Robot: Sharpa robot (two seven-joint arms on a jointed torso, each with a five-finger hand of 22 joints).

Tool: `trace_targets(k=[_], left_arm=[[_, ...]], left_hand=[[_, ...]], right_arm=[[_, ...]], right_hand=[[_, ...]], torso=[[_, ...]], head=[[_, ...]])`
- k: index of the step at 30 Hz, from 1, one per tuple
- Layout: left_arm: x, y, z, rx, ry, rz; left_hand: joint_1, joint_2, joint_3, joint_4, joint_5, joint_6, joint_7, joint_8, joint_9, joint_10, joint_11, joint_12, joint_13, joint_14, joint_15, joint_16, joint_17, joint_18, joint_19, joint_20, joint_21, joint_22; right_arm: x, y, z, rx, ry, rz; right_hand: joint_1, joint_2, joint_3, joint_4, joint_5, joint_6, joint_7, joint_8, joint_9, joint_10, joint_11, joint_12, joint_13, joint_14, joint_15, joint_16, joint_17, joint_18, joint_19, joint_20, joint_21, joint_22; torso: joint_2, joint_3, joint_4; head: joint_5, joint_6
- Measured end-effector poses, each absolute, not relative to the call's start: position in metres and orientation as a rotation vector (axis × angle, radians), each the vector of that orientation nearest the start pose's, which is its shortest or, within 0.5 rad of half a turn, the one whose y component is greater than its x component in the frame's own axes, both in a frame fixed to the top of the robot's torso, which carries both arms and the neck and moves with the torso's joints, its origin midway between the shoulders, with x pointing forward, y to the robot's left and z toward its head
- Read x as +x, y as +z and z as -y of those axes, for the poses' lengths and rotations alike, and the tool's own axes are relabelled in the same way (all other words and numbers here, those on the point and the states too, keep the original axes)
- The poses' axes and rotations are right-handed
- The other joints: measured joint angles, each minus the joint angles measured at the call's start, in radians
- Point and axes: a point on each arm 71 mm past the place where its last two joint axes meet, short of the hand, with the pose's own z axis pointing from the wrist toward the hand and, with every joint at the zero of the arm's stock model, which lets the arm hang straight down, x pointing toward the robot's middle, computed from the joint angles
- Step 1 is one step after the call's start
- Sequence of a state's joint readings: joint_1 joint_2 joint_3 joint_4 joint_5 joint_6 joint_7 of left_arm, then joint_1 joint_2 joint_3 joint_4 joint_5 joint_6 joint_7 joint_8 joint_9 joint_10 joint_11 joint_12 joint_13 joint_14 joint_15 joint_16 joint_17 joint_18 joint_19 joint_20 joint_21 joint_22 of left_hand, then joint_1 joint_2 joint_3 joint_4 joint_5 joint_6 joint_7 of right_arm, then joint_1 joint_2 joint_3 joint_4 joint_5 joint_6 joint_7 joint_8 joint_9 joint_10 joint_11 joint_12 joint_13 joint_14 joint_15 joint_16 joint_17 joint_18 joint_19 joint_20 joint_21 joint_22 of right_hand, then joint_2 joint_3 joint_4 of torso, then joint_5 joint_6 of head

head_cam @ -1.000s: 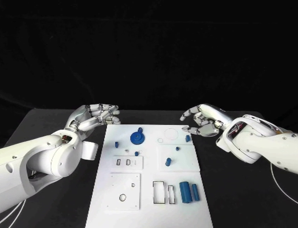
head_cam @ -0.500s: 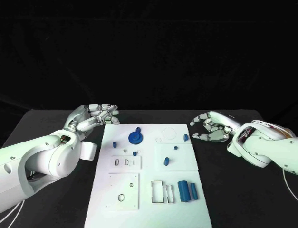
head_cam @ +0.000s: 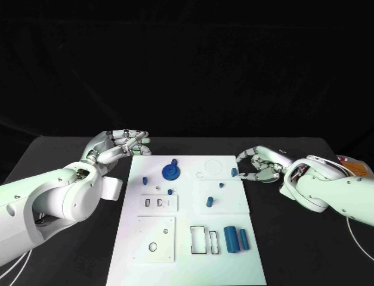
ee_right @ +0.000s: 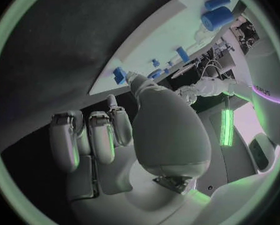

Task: Assemble the parts on the task board

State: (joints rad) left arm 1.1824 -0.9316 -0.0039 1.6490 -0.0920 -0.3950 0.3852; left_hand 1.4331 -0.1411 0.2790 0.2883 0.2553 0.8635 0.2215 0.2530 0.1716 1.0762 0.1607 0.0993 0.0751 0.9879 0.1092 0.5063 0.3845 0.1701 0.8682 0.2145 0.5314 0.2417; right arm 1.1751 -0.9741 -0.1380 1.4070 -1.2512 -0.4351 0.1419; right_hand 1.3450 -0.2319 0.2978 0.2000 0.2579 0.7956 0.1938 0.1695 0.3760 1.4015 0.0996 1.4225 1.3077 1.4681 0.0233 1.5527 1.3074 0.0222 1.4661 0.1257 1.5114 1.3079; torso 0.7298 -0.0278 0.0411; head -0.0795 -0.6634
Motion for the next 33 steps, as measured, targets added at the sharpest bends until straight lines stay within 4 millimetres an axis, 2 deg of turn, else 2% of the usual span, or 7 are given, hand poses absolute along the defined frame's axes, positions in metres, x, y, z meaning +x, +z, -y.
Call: trace_targets(k=[6,9,12,16,21,33], left_arm=[[0.468,-0.162,-0.219,-1.038,-1.504,-1.392],[0.469,-0.162,-0.219,-1.038,-1.504,-1.392],[0.469,-0.162,-0.219,-1.038,-1.503,-1.392],[0.469,-0.162,-0.219,-1.038,-1.503,-1.392],[0.469,-0.162,-0.219,-1.039,-1.502,-1.392],[0.469,-0.163,-0.22,-1.041,-1.498,-1.393]], left_hand=[[0.0,0.0,0.0,0.0,0.0,0.0,0.0,0.0,0.0,0.0,0.0,0.0,0.0,0.0,0.0,0.0,0.001,0.0,0.0,0.0,0.0,0.0],[0.0,0.0,0.0,0.0,0.0,0.0,0.0,0.0,0.0,0.0,0.0,0.0,0.0,0.0,0.0,0.0,0.001,0.0,0.0,0.0,0.0,0.0],[0.0,0.0,0.0,0.0,0.0,0.0,0.0,0.0,0.0,0.0,0.0,0.0,0.0,0.0,0.0,0.0,0.001,0.0,-0.004,0.004,0.004,0.0],[0.0,0.0,0.0,0.0,0.0,0.0,0.0,0.0,0.0,0.0,0.0,0.0,0.0,0.0,0.0,0.0,0.001,0.0,-0.004,0.004,0.004,0.0],[0.0,0.0,0.0,0.0,0.0,0.0,0.0,0.0,0.0,0.0,0.0,0.0,0.0,0.0,0.0,0.0,0.001,0.0,-0.004,0.004,0.004,0.0],[0.0,0.0,0.0,0.0,0.0,0.0,0.0,0.0,0.0,0.0,0.0,0.0,0.0,0.0,0.0,0.0,0.002,0.0,-0.004,0.004,0.004,0.0]], right_arm=[[0.478,-0.236,0.293,0.017,0.651,-1.672],[0.479,-0.238,0.291,0.02,0.648,-1.675],[0.48,-0.239,0.289,0.024,0.648,-1.674],[0.48,-0.241,0.287,0.026,0.65,-1.674],[0.48,-0.241,0.286,0.03,0.652,-1.674],[0.481,-0.242,0.285,0.04,0.652,-1.673]], right_hand=[[0.013,0.013,0.0,0.0,0.0,0.003,-0.003,0.0,0.002,0.004,0.004,0.0,0.0,0.0,0.0,0.0,0.0,0.0,0.0,0.0,0.0,0.0],[0.019,0.019,-0.002,0.002,0.0,0.026,-0.007,0.014,0.008,0.004,0.003,0.005,0.0,0.0,0.0,0.0,0.0,0.0,0.0,0.0,0.0,0.0],[0.018,0.022,-0.004,0.004,0.0,0.04,-0.011,0.024,0.012,0.009,-0.002,0.01,0.0,0.0,0.0,0.0,0.0,0.0,0.0,0.0,0.001,0.0],[0.018,0.038,0.0,0.008,0.0,0.076,-0.021,0.044,0.02,0.017,-0.01,0.016,0.0,0.0,0.0,0.0,0.0,0.0,0.0,0.0,0.008,0.0],[0.02,0.047,0.006,0.014,-0.017,0.101,-0.029,0.058,0.024,0.025,-0.018,0.019,0.0,-0.004,-0.004,0.0,0.0,0.0,0.0,0.0,0.008,0.0],[0.024,0.05,0.006,0.013,-0.022,0.105,-0.033,0.058,0.025,0.029,-0.022,0.019,0.0,0.0,-0.008,0.0,0.001,0.0,0.0,0.0,0.017,0.0]], torso=[[0.0,-0.0007,-0.0001],[0.0,-0.0002,-0.0007],[0.0,-0.0002,-0.0008],[0.0,-0.0001,-0.0015],[-0.001,0.0,-0.0016],[-0.002,0.0004,-0.0024]], head=[[0.004,0.001],[0.006,-0.002],[0.007,-0.004],[0.011,-0.007],[0.013,-0.008],[0.015,-0.008]])
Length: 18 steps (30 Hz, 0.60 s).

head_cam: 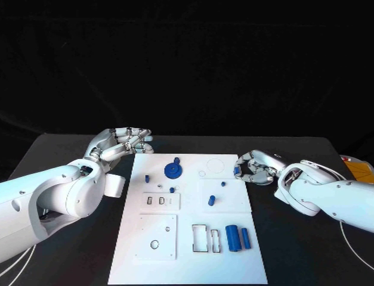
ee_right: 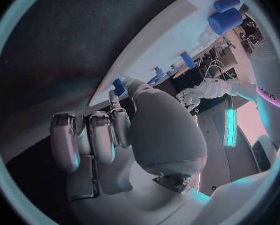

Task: Assemble the parts on the task board

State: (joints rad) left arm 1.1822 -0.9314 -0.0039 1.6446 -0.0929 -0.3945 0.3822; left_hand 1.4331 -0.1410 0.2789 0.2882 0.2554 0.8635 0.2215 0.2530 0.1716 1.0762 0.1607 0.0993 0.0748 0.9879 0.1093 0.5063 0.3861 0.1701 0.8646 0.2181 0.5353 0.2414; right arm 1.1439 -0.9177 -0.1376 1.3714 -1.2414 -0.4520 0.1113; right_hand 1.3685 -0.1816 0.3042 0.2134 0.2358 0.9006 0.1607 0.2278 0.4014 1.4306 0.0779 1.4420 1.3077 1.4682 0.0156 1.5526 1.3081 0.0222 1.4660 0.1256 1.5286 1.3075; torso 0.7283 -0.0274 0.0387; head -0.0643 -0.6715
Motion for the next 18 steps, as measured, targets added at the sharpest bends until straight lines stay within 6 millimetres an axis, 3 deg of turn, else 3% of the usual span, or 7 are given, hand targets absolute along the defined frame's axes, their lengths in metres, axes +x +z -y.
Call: trace_targets(k=[6,18], left_arm=[[0.4693,-0.1629,-0.2201,-1.041,-1.497,-1.394],[0.4693,-0.1632,-0.2205,-1.044,-1.494,-1.397]], left_hand=[[0.0,0.0,0.0,0.0,0.0,0.0,0.0,0.0,0.0,0.0,0.0,0.0,0.0,0.0,0.0,0.0,0.0,0.0,0.0,0.0,0.0,0.0],[0.0,0.0,0.0,0.0,0.0,0.0,0.0,0.0,0.0,0.0,0.0,0.0,0.0,0.0,0.0,0.0,0.001,0.0,0.0,0.0,0.0,0.001]], right_arm=[[0.4806,-0.2418,0.2844,0.043,0.651,-1.671],[0.481,-0.2401,0.2843,0.057,0.649,-1.641]], right_hand=[[0.007,0.007,0.008,-0.002,0.0,0.0,0.0,0.004,0.0,0.0,0.0,0.004,0.0,0.0,0.0,0.0,0.0,0.0,0.0,0.0,0.002,0.0],[0.02,0.031,0.06,-0.014,-0.033,0.072,-0.032,0.055,0.013,0.029,-0.029,0.022,0.0,-0.002,-0.027,0.0,0.0,0.0,0.0,-0.022,0.019,0.0]], torso=[[0.0,-0.0005,0.0],[0.0,-0.0011,0.0009]], head=[[-0.001,0.001],[-0.004,-0.002]])
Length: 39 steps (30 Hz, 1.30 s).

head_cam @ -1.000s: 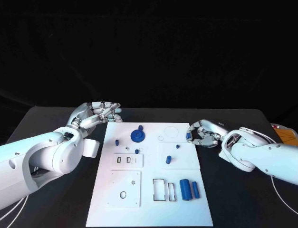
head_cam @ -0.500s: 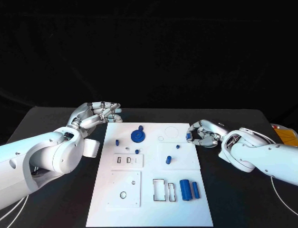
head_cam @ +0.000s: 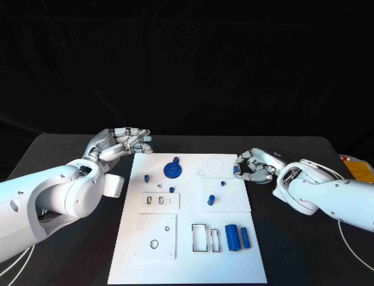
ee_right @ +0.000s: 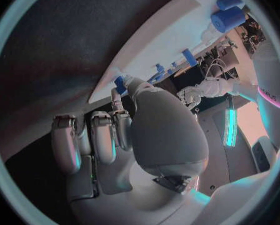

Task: Assemble the parts on the task board

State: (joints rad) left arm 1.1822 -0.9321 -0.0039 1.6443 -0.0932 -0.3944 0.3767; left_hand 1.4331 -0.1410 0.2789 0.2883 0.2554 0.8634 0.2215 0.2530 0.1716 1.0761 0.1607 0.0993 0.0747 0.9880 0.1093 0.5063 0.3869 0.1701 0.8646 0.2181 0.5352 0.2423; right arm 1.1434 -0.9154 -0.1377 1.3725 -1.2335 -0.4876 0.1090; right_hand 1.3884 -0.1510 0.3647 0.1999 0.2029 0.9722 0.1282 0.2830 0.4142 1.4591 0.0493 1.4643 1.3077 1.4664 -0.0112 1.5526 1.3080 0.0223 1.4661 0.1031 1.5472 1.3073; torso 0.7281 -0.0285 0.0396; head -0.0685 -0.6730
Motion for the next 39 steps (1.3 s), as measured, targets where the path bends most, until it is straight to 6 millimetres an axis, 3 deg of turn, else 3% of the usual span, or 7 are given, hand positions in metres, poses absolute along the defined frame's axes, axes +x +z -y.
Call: trace_targets(k=[11,18,20,27,39], left_arm=[[0.469,-0.163,-0.221,-1.046,-1.491,-1.4],[0.47,-0.164,-0.221,-1.047,-1.49,-1.401],[0.47,-0.164,-0.221,-1.047,-1.489,-1.401],[0.47,-0.164,-0.221,-1.049,-1.487,-1.404],[0.472,-0.166,-0.218,-1.052,-1.485,-1.41]], left_hand=[[0.0,0.0,0.0,0.0,0.0,0.0,0.0,0.0,0.0,0.0,0.0,0.0,0.0,0.0,0.0,0.0,0.0,0.0,0.0,0.0,0.0,0.0],[0.0,0.0,0.0,0.0,0.0,0.0,0.0,0.0,0.0,0.0,0.0,0.0,0.0,0.0,0.0,0.0,0.0,0.0,0.0,0.0,0.0,0.0],[0.002,-0.002,0.0,0.0,0.0,0.0,0.0,0.0,0.0,-0.002,0.002,0.0,0.0,-0.002,0.002,0.0,0.0,0.0,0.0,0.0,0.0,0.0],[0.009,-0.009,0.006,-0.006,0.0,0.0,0.0,0.0,0.0,-0.004,0.004,0.0,0.0,-0.007,0.0,0.0,0.001,0.0,-0.004,-0.004,0.004,0.001],[0.009,-0.009,0.006,-0.006,0.0,0.0,0.0,0.0,0.0,-0.004,0.004,0.0,0.0,-0.007,0.0,0.0,0.001,0.0,-0.004,-0.004,0.004,0.001]], right_arm=[[0.479,-0.237,0.281,0.07,0.656,-1.611],[0.469,-0.229,0.265,0.082,0.695,-1.608],[0.465,-0.224,0.255,0.083,0.715,-1.609],[0.453,-0.214,0.213,0.075,0.793,-1.622],[0.436,-0.211,0.137,-0.01,0.878,-1.639]], right_hand=[[0.0,0.006,0.006,-0.001,-0.002,0.0,0.0,0.01,0.005,0.004,-0.004,0.005,0.0,0.0,-0.007,0.0,0.0,0.0,0.0,-0.007,0.008,0.0],[0.0,0.008,0.011,-0.005,0.006,0.0,0.0,0.011,0.005,0.003,-0.004,0.005,0.0,0.0,-0.007,0.0,0.0,0.0,0.0,-0.011,0.012,0.001],[0.001,0.009,0.014,-0.003,0.006,0.0,0.0,0.011,0.005,0.004,-0.003,0.005,0.0,0.0,-0.007,0.0,0.0,-0.011,0.0,-0.014,0.015,0.001],[0.001,0.009,0.021,-0.007,0.014,-0.002,-0.002,0.011,0.005,0.007,-0.007,0.005,0.0,0.0,-0.007,0.0,0.0,-0.016,0.0,-0.014,0.018,0.001],[0.003,0.01,0.025,-0.008,0.018,-0.002,-0.002,0.011,0.005,0.007,-0.007,0.005,0.0,0.0,-0.007,0.0,0.0,-0.015,0.0,-0.014,0.018,0.001]], torso=[[-0.001,0.0002,0.0],[-0.003,-0.0002,-0.0013],[-0.003,-0.0006,-0.0013],[-0.004,-0.0013,-0.0036],[-0.01,-0.002,-0.0054]], head=[[0.003,-0.001],[0.007,-0.002],[0.009,-0.003],[0.015,-0.006],[0.054,-0.027]])
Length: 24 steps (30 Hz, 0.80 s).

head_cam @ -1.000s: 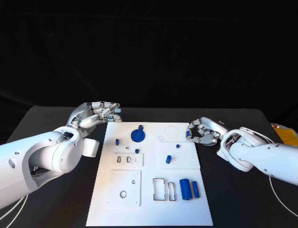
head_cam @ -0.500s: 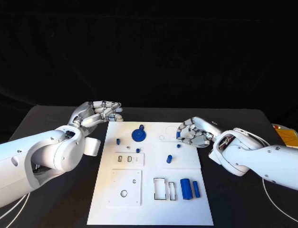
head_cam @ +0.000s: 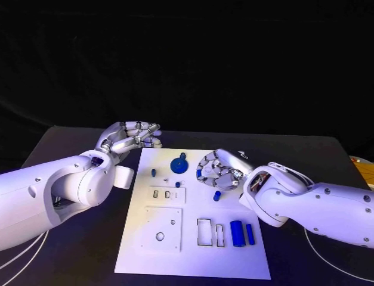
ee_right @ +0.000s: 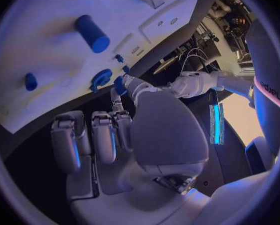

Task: Assemble the parts on the task board

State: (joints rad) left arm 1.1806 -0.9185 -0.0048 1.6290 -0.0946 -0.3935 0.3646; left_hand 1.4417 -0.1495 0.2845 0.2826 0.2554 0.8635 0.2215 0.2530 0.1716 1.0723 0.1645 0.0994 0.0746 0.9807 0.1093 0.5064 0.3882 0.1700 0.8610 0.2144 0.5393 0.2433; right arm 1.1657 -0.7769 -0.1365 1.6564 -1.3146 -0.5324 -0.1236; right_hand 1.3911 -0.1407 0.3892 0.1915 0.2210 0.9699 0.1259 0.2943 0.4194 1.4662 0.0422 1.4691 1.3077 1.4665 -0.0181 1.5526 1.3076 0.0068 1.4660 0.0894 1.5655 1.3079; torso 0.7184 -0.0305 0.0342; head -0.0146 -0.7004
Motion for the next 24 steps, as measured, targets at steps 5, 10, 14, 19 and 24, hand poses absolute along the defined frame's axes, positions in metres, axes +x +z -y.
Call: trace_targets(k=[5,10,14,19,24], left_arm=[[0.473,-0.167,-0.217,-1.052,-1.486,-1.412],[0.473,-0.167,-0.216,-1.051,-1.487,-1.413],[0.473,-0.167,-0.215,-1.051,-1.488,-1.415],[0.473,-0.167,-0.215,-1.051,-1.488,-1.416],[0.473,-0.167,-0.215,-1.051,-1.488,-1.417]], left_hand=[[0.0,0.0,0.0,0.0,0.0,0.0,0.0,0.0,0.0,0.0,0.0,0.0,0.0,0.0,0.0,0.0,0.0,0.0,0.0,0.0,0.0,0.0],[0.0,0.0,0.0,0.0,0.0,0.0,0.0,0.0,0.0,0.0,0.0,0.0,0.0,0.0,0.0,0.0,0.0,0.0,0.0,0.0,0.0,0.0],[0.0,0.0,0.0,0.0,0.0,0.0,0.0,0.0,0.0,0.0,0.0,0.0,0.0,0.0,0.0,0.0,0.0,0.0,0.0,0.0,0.0,0.0],[0.0,0.0,0.0,0.0,0.0,0.0,0.0,0.0,0.0,0.0,0.0,0.0,0.0,0.0,0.0,0.0,0.001,0.0,0.0,0.0,0.0,0.0],[0.0,0.0,0.0,0.0,0.0,0.0,0.0,0.0,0.0,0.0,0.0,0.0,0.0,0.0,0.0,0.0,0.001,0.0,0.0,0.0,0.0,0.0]], right_arm=[[0.43,-0.215,0.113,-0.045,0.89,-1.646],[0.425,-0.22,0.094,-0.074,0.896,-1.651],[0.424,-0.225,0.088,-0.088,0.889,-1.656],[0.422,-0.231,0.079,-0.108,0.879,-1.661],[0.42,-0.236,0.073,-0.13,0.868,-1.663]], right_hand=[[0.0,0.0,0.0,0.0,0.004,-0.001,-0.001,0.0,0.0,0.0,0.0,0.0,0.0,-0.004,-0.004,0.0,0.0,0.0,0.0,0.0,0.0,0.0],[0.0,0.0,0.003,-0.003,0.004,-0.002,-0.002,0.0,0.0,0.0,0.0,0.0,0.0,-0.004,-0.004,0.0,0.0,0.0,0.0,0.0,0.0,0.0],[0.0,0.0,0.003,-0.003,0.004,-0.002,-0.002,0.0,0.0,0.0,0.0,0.0,0.0,-0.004,-0.003,0.0,0.0,0.0,0.0,0.0,0.0,0.0],[0.0,0.0,0.003,-0.003,0.004,-0.002,-0.002,0.0,0.0,0.0,0.0,0.0,0.0,-0.004,-0.003,0.0,0.0,0.0,0.0,0.0,0.0,0.0],[0.0,0.0,0.003,-0.003,0.004,-0.002,-0.002,0.0,0.0,0.0,0.0,0.0,0.0,-0.004,-0.003,0.0,0.0,0.0,0.0,0.0,0.0,0.0]], torso=[[0.0,-0.0005,-0.0012],[0.0,-0.0006,-0.0012],[0.001,-0.0012,0.0],[0.001,-0.0012,0.0006],[0.002,-0.0007,0.0006]], head=[[0.014,-0.002],[0.024,-0.006],[0.029,-0.009],[0.036,-0.014],[0.04,-0.016]])
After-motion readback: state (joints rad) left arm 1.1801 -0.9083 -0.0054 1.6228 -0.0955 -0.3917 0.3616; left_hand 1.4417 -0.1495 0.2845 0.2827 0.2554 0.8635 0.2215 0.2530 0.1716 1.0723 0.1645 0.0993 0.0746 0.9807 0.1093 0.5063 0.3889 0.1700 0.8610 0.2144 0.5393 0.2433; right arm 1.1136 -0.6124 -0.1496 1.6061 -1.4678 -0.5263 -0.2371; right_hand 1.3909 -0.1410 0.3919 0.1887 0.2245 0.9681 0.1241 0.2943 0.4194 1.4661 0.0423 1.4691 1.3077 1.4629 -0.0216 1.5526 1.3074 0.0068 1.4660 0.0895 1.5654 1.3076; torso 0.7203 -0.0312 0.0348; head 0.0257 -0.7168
